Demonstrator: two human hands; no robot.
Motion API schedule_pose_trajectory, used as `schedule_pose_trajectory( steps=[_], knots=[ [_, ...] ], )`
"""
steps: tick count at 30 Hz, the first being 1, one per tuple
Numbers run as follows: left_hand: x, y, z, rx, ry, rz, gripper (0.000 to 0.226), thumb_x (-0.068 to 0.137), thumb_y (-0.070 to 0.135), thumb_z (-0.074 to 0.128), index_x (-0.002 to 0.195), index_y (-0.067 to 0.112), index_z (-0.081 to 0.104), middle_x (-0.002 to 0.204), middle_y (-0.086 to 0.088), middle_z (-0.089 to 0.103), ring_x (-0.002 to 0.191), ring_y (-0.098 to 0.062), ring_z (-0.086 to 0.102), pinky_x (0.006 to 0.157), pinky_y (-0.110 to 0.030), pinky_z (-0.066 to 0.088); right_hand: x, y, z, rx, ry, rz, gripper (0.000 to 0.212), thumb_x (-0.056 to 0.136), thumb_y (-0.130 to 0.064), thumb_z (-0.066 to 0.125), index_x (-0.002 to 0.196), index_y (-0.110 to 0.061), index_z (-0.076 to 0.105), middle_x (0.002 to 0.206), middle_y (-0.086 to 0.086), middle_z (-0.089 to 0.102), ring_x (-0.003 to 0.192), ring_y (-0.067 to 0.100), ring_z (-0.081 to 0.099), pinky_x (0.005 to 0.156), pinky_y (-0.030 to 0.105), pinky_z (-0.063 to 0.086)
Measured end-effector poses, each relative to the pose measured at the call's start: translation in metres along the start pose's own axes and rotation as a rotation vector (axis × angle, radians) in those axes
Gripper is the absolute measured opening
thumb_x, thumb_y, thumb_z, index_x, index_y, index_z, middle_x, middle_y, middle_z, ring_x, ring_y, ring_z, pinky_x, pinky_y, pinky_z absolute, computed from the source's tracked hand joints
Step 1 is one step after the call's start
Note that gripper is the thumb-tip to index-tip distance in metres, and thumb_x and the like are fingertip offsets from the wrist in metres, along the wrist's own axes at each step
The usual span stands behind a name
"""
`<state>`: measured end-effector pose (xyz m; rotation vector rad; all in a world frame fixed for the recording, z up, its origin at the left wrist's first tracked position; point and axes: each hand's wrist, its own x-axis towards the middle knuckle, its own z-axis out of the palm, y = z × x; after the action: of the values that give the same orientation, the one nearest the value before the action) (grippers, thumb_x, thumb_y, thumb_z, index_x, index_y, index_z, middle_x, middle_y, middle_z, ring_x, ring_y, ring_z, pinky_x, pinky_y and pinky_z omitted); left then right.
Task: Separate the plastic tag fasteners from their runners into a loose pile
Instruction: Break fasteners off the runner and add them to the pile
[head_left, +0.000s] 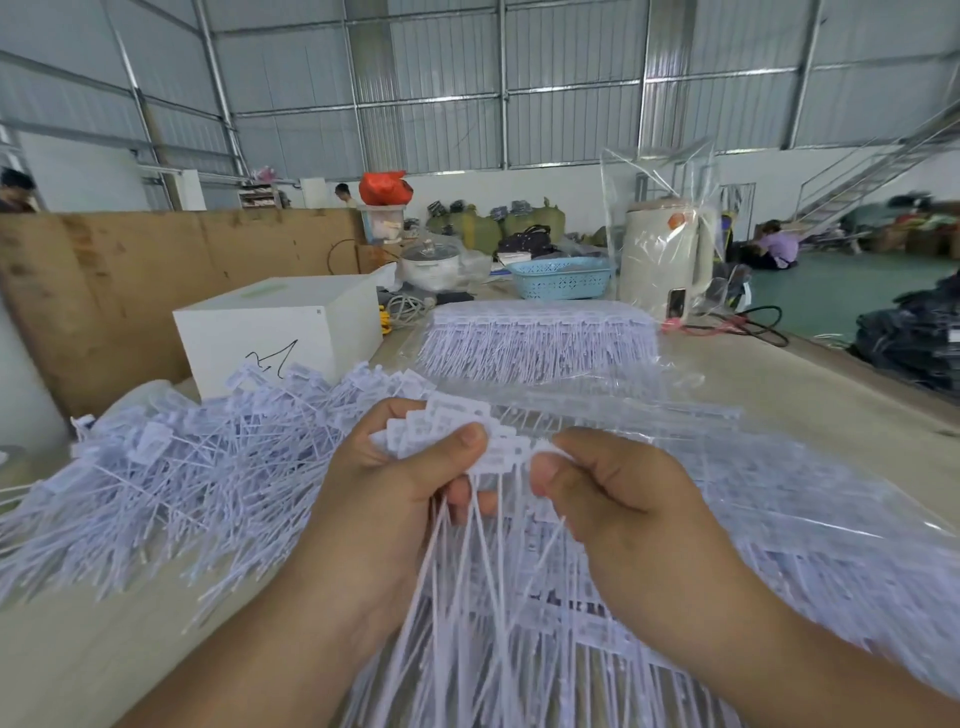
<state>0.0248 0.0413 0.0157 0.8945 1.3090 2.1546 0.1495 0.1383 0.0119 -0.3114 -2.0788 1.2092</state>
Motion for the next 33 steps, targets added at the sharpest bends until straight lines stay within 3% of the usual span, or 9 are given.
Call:
schedule_pose_trajectory(
  steps=[4, 8, 11, 13, 16, 21, 24, 27, 33],
  knots=[
    [-0.004, -0.008, -0.001, 0.021, 0.019, -0.03, 0.013, 0.051, 0.018, 0.078, 0.062, 0.022, 0.071, 0.044, -0.001, 0.051, 0.039, -0.012, 0.045, 0.044, -0.026, 0.051, 0.015, 0.0, -0.018, 0.146, 0.187, 0.038, 0.033, 0.097, -0.028, 0.052, 0.069, -0.012, 0.057, 0.045, -0.008, 0.028, 0.038, 0.01, 0.023, 0.037, 0.016, 0.021],
    [0.005, -0.002, -0.013, 0.077, 0.02, -0.026, 0.016, 0.052, 0.021, 0.079, 0.065, 0.024, 0.072, 0.047, -0.002, 0.05, 0.041, -0.012, 0.047, 0.046, -0.027, 0.051, 0.006, 0.006, -0.025, 0.168, -0.055, -0.008, 0.037, 0.092, -0.042, 0.06, 0.079, -0.007, 0.059, 0.055, -0.001, 0.035, 0.049, 0.016, 0.028, 0.043, 0.022, 0.026],
    [0.005, 0.003, -0.017, 0.182, -0.1, -0.031, 0.03, 0.048, 0.01, 0.09, 0.065, 0.023, 0.069, 0.047, -0.003, 0.05, 0.041, -0.014, 0.045, 0.045, -0.027, 0.049, 0.002, 0.005, -0.016, 0.158, -0.196, -0.064, 0.015, 0.09, -0.039, 0.056, 0.1, -0.03, 0.061, 0.057, -0.011, 0.043, 0.053, 0.016, 0.034, 0.048, 0.022, 0.03],
    [0.004, 0.006, -0.017, 0.213, -0.188, -0.028, 0.023, 0.058, 0.006, 0.083, 0.065, 0.023, 0.068, 0.047, -0.002, 0.052, 0.039, -0.012, 0.045, 0.043, -0.026, 0.048, 0.003, 0.007, -0.014, 0.105, -0.274, -0.021, 0.026, 0.093, -0.04, 0.057, 0.116, -0.049, 0.049, 0.058, -0.014, 0.05, 0.055, 0.015, 0.041, 0.052, 0.023, 0.036],
    [0.001, 0.01, -0.016, 0.25, -0.271, -0.016, 0.021, 0.055, 0.017, 0.083, 0.07, 0.017, 0.068, 0.048, -0.003, 0.054, 0.039, -0.013, 0.046, 0.043, -0.025, 0.046, 0.003, 0.013, -0.013, 0.049, -0.305, 0.091, 0.044, 0.092, -0.042, 0.06, 0.129, -0.05, 0.038, 0.061, -0.011, 0.058, 0.053, 0.001, 0.053, 0.051, 0.015, 0.04],
    [-0.001, 0.004, -0.013, 0.312, -0.269, -0.04, 0.029, 0.054, 0.025, 0.079, 0.075, 0.009, 0.066, 0.058, -0.012, 0.056, 0.046, -0.02, 0.048, 0.043, -0.023, 0.04, 0.003, 0.008, -0.004, 0.28, -0.447, 0.14, 0.018, 0.094, -0.039, 0.059, 0.112, -0.037, 0.063, 0.068, -0.002, 0.062, 0.043, 0.013, 0.051, 0.041, 0.022, 0.042],
    [-0.003, -0.002, -0.009, 0.255, -0.227, -0.048, 0.017, 0.065, 0.016, 0.072, 0.077, 0.006, 0.065, 0.06, -0.017, 0.058, 0.051, -0.026, 0.053, 0.049, -0.028, 0.041, 0.004, 0.01, 0.005, 0.452, -0.432, 0.251, 0.025, 0.088, -0.037, 0.063, 0.111, -0.03, 0.063, 0.076, 0.007, 0.064, 0.048, 0.019, 0.055, 0.04, 0.024, 0.045],
    [-0.005, -0.006, -0.004, 0.255, -0.148, -0.004, 0.02, 0.068, 0.015, 0.066, 0.082, 0.001, 0.064, 0.071, -0.019, 0.065, 0.059, -0.023, 0.06, 0.054, -0.031, 0.047, 0.004, 0.013, 0.014, 0.547, -0.379, 0.286, 0.031, 0.085, -0.034, 0.068, 0.115, -0.028, 0.06, 0.083, 0.009, 0.063, 0.048, 0.021, 0.055, 0.041, 0.026, 0.046],
    [-0.01, -0.011, 0.013, 0.2, -0.11, -0.024, 0.009, 0.083, 0.008, 0.065, 0.09, 0.006, 0.06, 0.065, -0.024, 0.059, 0.034, -0.025, 0.049, 0.04, -0.03, 0.045, 0.006, 0.017, 0.025, 0.612, -0.304, 0.234, 0.039, 0.073, -0.015, 0.065, 0.109, -0.028, 0.058, 0.069, 0.0, 0.065, 0.042, 0.016, 0.052, 0.038, 0.024, 0.043]
  ],
)
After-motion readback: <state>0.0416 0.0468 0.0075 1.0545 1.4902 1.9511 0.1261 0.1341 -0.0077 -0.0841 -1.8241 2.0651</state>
